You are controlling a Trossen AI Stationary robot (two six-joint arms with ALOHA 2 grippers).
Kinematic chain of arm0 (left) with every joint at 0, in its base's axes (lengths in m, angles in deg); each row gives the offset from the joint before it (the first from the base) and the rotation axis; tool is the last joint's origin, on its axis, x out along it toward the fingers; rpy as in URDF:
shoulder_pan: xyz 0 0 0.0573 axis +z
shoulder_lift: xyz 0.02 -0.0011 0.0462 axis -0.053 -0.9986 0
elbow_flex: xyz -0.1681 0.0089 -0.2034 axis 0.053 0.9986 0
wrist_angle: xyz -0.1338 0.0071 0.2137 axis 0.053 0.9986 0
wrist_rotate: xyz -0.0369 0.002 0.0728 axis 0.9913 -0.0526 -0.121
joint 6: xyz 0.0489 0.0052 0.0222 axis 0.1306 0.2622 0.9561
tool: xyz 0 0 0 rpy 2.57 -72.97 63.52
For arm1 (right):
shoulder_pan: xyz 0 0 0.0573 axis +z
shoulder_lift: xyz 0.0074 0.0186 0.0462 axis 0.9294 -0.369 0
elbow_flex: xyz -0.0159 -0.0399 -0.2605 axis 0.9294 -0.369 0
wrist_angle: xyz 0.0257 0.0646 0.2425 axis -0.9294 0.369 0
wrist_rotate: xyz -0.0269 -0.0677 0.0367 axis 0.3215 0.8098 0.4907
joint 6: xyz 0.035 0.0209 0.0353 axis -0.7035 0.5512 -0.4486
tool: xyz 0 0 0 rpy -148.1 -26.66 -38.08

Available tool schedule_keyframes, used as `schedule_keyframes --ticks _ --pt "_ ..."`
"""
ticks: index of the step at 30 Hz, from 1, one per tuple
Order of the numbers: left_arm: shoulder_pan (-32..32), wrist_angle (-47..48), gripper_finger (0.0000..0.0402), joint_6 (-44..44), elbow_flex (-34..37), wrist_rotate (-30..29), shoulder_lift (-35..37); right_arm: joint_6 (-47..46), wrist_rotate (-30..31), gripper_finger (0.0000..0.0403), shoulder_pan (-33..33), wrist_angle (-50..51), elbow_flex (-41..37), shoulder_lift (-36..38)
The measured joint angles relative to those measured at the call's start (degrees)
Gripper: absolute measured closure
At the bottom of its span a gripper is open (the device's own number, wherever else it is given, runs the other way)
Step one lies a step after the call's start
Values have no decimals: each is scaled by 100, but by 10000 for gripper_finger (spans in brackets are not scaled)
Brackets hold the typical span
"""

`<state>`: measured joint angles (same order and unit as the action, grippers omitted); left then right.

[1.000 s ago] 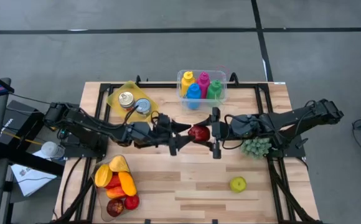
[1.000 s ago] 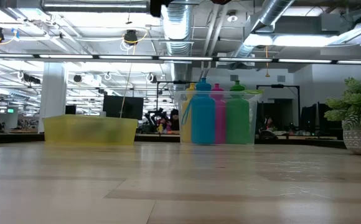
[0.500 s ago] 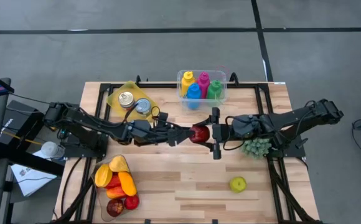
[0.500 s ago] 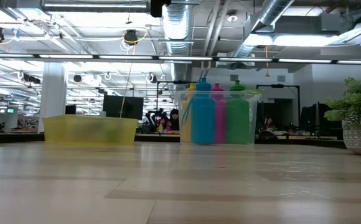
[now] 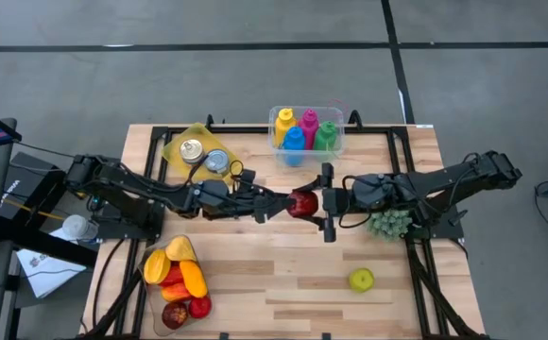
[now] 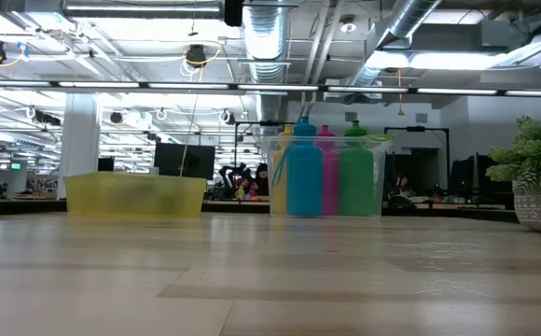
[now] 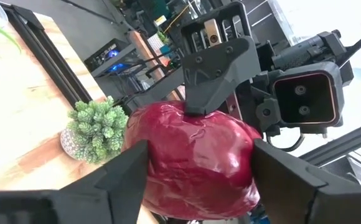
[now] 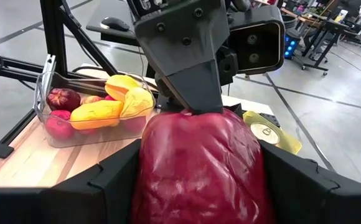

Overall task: Pick & Place Food Item
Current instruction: Put the red apple into the transparent bin

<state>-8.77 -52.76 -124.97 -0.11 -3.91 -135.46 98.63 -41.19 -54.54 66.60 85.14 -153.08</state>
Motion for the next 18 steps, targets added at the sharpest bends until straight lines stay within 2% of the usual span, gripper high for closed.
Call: schedule_keyframes --ticks 4,12,15,18 --pt "0 10 180 5 0 34 -4 -35 1 126 -2 24 0 0" --pt "-2 16 187 0 6 56 14 -104 2 124 -7 200 2 2" --pt "18 75 188 63 9 89 34 -280 8 105 -7 300 3 0" --pt "30 132 189 179 11 106 119 -352 22 64 -11 256 23 -4"
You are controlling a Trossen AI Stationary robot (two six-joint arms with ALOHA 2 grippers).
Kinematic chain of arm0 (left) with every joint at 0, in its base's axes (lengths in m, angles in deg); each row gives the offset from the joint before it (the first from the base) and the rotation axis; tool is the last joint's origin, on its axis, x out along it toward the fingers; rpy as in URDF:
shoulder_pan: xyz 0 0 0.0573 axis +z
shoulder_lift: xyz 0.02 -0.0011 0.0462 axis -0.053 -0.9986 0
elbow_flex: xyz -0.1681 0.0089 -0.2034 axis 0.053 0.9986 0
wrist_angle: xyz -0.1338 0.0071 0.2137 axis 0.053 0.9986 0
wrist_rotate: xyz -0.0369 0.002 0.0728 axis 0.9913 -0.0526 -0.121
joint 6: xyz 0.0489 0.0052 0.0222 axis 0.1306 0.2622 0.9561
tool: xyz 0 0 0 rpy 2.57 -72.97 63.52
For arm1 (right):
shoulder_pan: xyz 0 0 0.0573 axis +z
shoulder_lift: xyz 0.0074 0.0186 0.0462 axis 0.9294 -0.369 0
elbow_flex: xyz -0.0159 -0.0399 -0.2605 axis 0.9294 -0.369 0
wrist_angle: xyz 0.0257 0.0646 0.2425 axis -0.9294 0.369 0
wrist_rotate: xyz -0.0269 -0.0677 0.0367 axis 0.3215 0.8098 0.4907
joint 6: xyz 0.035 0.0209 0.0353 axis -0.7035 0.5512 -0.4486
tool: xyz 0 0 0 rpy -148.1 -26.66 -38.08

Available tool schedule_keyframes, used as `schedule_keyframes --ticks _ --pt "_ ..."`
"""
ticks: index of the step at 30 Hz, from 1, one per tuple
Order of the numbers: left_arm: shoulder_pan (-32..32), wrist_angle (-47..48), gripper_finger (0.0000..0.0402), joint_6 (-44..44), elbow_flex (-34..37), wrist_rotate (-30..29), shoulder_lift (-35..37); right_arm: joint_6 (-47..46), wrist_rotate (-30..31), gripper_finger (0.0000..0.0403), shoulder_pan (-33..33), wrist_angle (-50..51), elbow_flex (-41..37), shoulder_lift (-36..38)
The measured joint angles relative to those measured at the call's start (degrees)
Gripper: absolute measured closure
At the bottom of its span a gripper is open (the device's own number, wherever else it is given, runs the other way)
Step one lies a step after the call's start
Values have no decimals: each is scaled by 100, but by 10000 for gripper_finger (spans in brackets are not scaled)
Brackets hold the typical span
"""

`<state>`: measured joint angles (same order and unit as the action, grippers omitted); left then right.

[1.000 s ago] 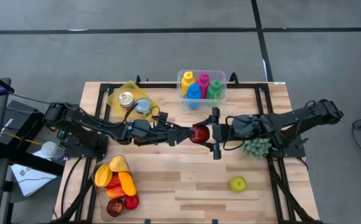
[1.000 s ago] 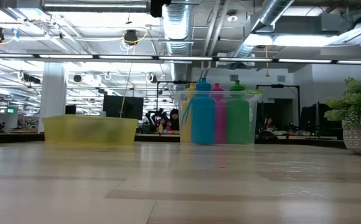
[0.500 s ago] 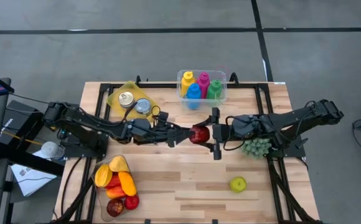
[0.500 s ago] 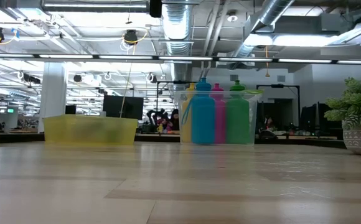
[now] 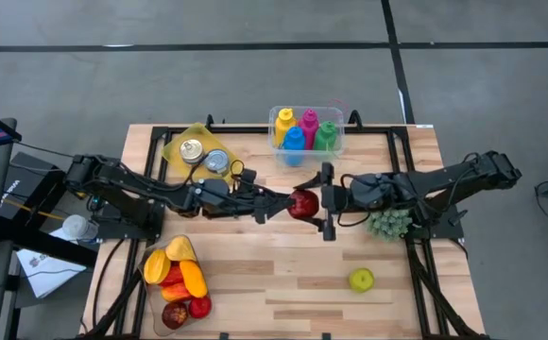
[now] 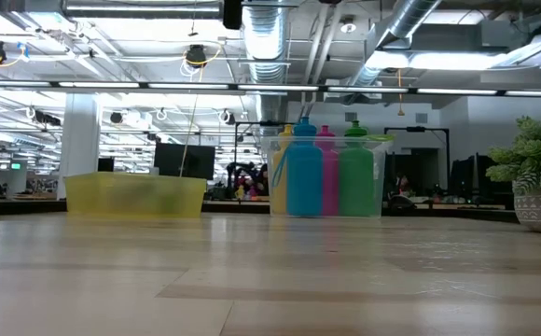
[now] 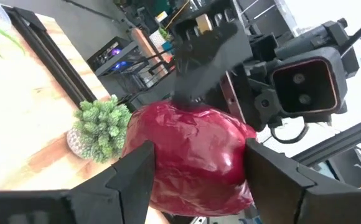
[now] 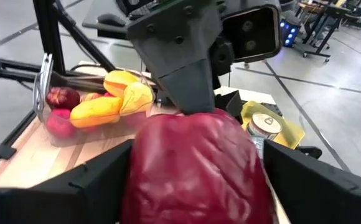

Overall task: Pick & Place Food Item
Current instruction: Put the red apple into the transparent bin

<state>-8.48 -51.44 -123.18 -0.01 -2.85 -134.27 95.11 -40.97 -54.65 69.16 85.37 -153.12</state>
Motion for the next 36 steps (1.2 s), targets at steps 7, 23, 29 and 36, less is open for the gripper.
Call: schedule_keyframes --ticks 7,23,29,36 --pt "3 148 189 18 0 36 29 102 68 11 11 74 1 2" --pt "73 202 229 79 2 -15 53 46 173 20 7 282 0 24" --pt "68 223 267 89 4 173 55 -269 138 61 18 506 -1 22" --pt "71 224 255 79 7 219 55 -258 146 150 87 602 1 19"
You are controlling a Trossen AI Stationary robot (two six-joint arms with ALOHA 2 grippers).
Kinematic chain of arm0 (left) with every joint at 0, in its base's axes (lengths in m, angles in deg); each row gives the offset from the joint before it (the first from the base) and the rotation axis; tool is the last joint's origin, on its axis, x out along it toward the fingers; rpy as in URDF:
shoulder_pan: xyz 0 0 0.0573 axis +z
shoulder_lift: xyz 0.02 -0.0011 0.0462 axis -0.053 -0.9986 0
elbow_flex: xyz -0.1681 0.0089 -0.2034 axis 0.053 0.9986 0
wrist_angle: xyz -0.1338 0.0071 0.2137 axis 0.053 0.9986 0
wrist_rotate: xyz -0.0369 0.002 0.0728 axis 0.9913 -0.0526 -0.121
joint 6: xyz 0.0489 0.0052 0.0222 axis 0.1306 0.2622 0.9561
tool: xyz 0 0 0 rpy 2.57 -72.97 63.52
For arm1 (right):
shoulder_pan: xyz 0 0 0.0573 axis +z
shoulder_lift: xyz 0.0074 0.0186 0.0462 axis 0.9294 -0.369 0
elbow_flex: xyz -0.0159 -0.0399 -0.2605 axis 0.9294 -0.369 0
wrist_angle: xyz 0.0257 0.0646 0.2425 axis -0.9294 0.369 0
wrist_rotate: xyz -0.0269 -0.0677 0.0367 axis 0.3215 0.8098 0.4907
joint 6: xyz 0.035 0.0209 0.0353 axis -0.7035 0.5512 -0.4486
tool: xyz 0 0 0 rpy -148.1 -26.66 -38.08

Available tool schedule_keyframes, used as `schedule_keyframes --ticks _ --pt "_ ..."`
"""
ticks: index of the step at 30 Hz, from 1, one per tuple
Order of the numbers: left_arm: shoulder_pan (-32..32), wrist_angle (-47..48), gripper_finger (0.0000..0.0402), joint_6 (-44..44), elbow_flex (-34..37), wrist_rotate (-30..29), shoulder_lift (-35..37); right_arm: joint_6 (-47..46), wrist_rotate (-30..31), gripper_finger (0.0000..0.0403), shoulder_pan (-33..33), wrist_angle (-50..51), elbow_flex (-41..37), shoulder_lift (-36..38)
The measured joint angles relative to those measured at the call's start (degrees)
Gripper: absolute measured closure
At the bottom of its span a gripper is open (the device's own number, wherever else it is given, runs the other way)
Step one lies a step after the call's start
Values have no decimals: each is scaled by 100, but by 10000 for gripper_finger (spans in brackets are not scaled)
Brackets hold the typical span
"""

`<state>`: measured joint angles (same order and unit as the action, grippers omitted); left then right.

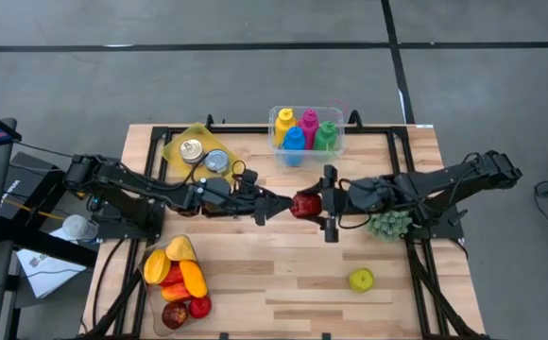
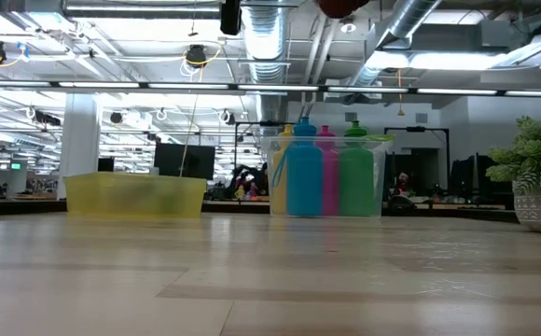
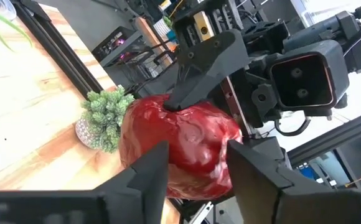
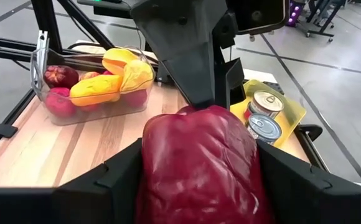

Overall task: Pick & Place Food Item
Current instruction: Put the red apple into the transparent bin

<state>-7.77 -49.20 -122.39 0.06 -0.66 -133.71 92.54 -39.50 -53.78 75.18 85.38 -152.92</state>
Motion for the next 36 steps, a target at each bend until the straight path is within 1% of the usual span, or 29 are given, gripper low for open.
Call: schedule_keyframes --ticks 2,4,8,11,15,18,22,24,28,36 --pt "0 0 236 67 0 3 2 -71 7 150 -2 0 0 -2" --pt "-10 -13 211 444 0 113 9 -129 2 151 0 -47 -6 0" --pt "-11 -109 147 1119 -16 740 33 -117 -17 151 117 -162 58 88" --pt "-21 -70 106 1571 -28 1086 42 -106 34 148 121 -271 208 221" --pt "-97 10 74 2397 -7 1061 12 -236 131 146 84 -319 310 494" --pt "-164 146 67 3160 -15 637 21 -540 27 145 69 -366 310 660" --pt "-272 145 70 4219 -10 -341 15 -961 11 144 61 -630 315 820" --pt "-277 141 73 4534 -9 -700 15 -1036 24 144 63 -654 315 824" --pt "-221 -248 76 4669 -9 -780 15 -1043 -20 143 87 -654 313 821" --pt "-164 -611 67 4669 -9 -724 15 -884 -18 143 80 -876 310 449"
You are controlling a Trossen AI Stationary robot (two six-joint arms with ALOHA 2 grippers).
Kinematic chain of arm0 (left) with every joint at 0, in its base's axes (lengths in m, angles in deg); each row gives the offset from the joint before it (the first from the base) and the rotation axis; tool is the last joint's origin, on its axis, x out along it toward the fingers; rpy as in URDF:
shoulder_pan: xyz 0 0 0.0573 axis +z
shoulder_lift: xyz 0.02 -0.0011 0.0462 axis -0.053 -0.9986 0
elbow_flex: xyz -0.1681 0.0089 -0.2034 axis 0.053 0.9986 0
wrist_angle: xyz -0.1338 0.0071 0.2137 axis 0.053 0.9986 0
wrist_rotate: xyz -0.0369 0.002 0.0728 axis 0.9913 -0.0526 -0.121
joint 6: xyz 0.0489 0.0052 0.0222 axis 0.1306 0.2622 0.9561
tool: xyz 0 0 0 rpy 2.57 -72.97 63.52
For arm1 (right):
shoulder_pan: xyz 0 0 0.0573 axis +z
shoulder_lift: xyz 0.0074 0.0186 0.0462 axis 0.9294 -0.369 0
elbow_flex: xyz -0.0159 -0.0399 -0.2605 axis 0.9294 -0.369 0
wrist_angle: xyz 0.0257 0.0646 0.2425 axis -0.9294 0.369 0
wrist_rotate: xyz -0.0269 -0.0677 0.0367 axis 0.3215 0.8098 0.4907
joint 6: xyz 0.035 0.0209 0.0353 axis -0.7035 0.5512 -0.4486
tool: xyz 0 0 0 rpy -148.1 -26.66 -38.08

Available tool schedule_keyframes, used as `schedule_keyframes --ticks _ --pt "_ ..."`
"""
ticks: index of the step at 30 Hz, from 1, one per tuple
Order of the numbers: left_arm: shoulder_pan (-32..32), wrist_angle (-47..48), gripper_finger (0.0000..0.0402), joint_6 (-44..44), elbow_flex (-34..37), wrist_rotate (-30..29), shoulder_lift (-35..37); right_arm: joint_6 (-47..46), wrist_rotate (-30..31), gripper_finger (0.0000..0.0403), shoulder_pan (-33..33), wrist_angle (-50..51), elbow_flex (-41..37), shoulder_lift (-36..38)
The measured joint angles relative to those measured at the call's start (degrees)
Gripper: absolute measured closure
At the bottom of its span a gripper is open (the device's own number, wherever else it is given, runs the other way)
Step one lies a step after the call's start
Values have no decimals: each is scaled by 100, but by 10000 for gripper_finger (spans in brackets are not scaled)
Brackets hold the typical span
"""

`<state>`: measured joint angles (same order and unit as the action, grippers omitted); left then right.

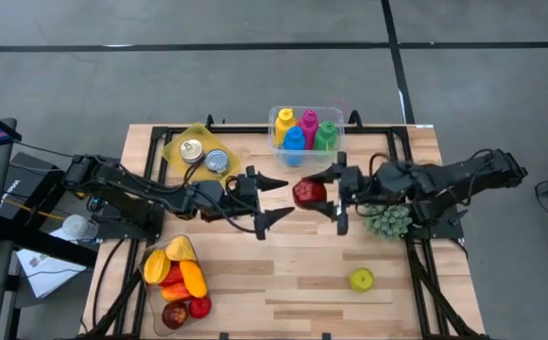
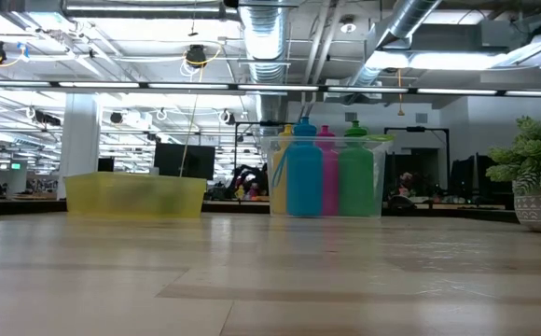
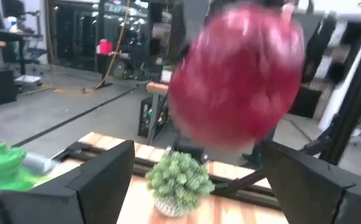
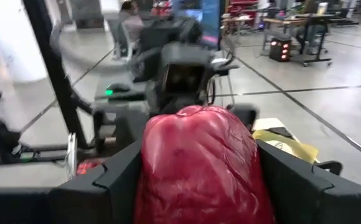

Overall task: Pick & Place Food Item
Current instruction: Put the red apple into the transparent bin

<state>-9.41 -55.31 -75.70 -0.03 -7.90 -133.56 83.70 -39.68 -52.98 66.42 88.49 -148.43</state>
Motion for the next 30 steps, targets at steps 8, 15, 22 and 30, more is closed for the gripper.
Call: schedule_keyframes --ticks 8,15,22,30 --pt "-4 -46 61 24 -2 168 0 167 -148 143 -17 -345 -2 -196" --pt "5 -272 61 24 -2 308 -5 190 -256 142 -60 -422 -2 -200" --pt "94 -632 61 46 -35 764 -343 186 -455 142 -94 -790 -4 -540" --pt "101 -851 60 -19 -44 611 -447 188 -451 142 -103 -634 -3 -421"
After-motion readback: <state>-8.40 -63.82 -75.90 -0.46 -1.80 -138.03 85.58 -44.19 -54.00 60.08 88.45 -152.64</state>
